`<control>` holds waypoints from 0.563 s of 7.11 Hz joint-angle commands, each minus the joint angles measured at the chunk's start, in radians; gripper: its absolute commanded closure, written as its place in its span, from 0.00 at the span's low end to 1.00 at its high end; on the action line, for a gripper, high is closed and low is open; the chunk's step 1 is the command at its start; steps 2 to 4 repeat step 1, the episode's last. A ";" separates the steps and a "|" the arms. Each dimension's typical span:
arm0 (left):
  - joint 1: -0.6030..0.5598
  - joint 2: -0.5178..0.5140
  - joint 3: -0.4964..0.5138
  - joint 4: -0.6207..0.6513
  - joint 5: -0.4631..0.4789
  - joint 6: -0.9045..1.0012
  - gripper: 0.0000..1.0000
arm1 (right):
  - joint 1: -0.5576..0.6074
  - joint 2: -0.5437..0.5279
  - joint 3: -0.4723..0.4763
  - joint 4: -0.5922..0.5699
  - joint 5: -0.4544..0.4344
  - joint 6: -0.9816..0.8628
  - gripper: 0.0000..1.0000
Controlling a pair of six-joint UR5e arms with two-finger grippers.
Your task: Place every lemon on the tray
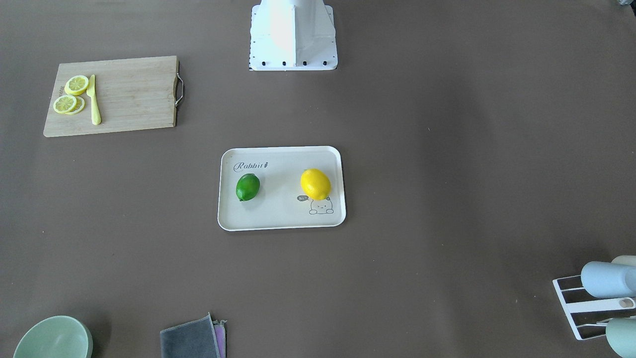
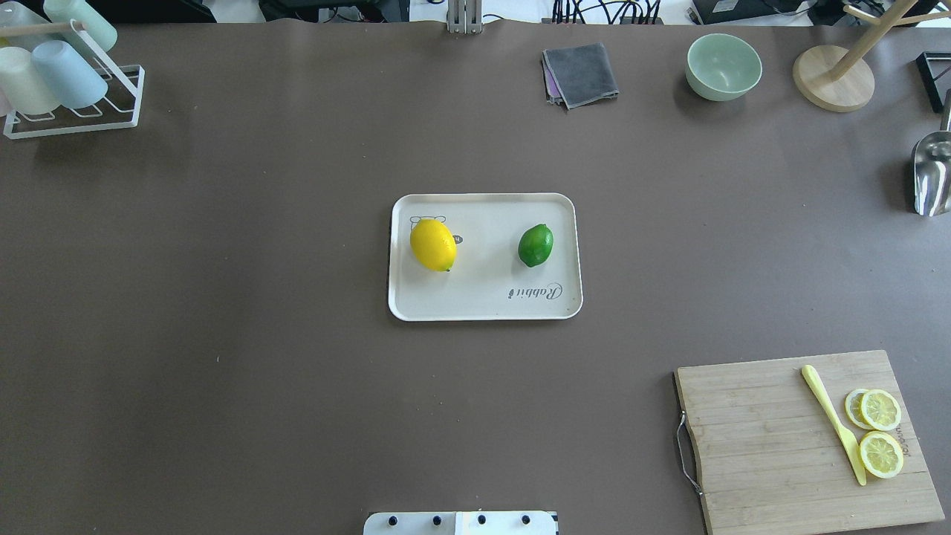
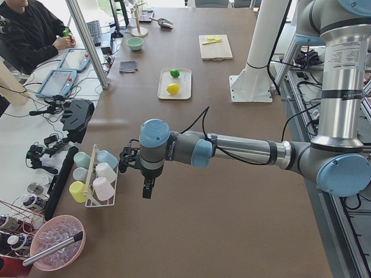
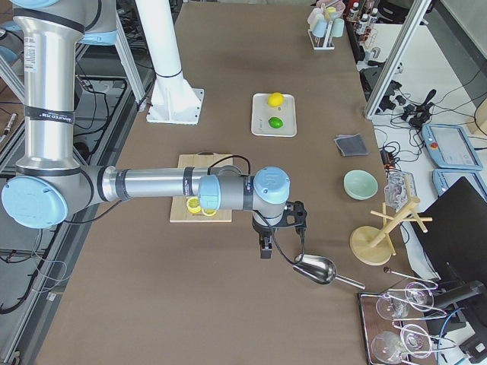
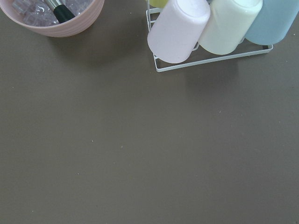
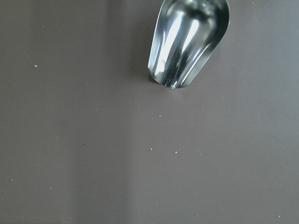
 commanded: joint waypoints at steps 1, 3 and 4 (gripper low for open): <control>0.000 -0.001 0.001 -0.002 -0.001 0.000 0.02 | 0.000 0.007 0.001 0.001 -0.001 0.000 0.00; 0.000 -0.001 0.001 -0.002 -0.001 0.000 0.02 | 0.000 0.007 0.001 0.001 -0.001 0.000 0.00; 0.000 -0.001 0.001 -0.002 -0.001 0.000 0.02 | 0.000 0.007 0.001 0.001 -0.001 0.000 0.00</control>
